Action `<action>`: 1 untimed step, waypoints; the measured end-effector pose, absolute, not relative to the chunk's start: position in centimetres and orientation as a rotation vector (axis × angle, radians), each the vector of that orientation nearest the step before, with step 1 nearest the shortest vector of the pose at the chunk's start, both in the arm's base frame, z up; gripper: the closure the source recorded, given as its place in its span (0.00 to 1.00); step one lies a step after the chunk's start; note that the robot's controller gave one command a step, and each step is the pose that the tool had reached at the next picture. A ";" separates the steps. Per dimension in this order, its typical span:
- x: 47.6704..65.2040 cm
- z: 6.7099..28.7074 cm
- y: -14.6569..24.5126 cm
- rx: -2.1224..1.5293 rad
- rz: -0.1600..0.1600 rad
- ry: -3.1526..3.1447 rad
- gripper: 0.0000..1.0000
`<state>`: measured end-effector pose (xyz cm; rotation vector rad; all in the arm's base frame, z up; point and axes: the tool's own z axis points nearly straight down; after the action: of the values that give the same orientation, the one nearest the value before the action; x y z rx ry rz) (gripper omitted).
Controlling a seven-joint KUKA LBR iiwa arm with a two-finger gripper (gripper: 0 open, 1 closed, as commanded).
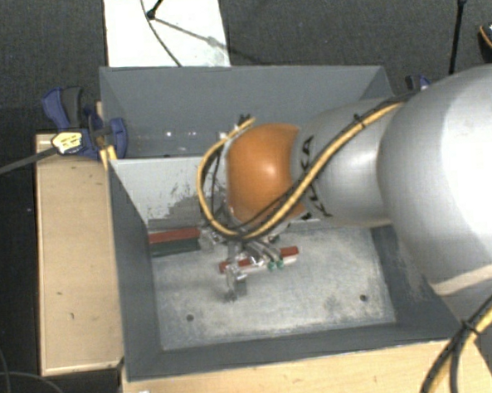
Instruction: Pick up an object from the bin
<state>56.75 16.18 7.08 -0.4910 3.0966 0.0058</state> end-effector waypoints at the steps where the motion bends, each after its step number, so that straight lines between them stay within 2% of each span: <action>1: 57.2 7.1 7.8 -0.389 -0.004 3.116 0.00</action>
Offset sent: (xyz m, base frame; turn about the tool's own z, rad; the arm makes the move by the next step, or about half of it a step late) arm 0.0032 -0.0780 -0.0008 0.0578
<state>57.18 7.82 7.06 -0.3888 3.1161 -0.0042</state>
